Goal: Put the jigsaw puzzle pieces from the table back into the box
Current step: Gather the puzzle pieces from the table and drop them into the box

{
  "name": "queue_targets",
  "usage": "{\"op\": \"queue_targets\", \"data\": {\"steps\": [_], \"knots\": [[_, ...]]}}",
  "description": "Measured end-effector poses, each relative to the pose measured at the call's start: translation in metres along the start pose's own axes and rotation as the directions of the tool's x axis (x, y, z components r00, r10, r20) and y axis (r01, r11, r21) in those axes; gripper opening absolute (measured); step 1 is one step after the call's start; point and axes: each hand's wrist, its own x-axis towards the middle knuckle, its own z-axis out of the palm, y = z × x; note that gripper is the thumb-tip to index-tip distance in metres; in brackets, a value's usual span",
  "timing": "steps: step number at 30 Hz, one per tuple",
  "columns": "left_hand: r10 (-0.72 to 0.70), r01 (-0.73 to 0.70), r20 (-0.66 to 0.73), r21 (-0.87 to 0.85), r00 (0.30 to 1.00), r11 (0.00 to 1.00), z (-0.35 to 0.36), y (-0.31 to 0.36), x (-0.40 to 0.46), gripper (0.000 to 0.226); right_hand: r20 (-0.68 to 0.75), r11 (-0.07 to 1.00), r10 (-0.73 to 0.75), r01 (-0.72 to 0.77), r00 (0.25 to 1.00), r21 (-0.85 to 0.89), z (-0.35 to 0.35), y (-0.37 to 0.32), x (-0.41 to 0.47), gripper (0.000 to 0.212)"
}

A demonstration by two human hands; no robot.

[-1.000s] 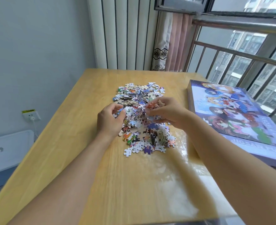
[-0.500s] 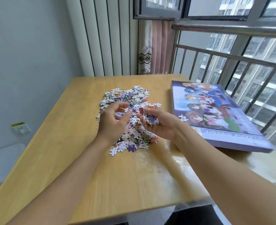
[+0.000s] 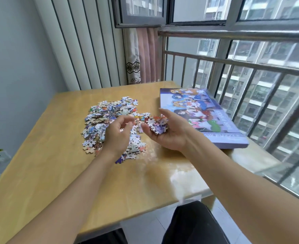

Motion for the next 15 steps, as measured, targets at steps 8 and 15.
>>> {"op": "queue_targets", "data": {"steps": [8,15], "knots": [[0.32,-0.523,0.508,0.328,0.8,0.787,0.078,0.008,-0.008,0.062,-0.086,0.99,-0.139,0.142,0.986,0.024,-0.039,-0.036,-0.042,0.05],[0.321,-0.424,0.324,0.33,0.89,0.844,0.1,0.032,0.002,0.018,-0.115,0.98,-0.184,0.191,0.976,0.054,-0.055,-0.056,-0.066,0.05]]}}
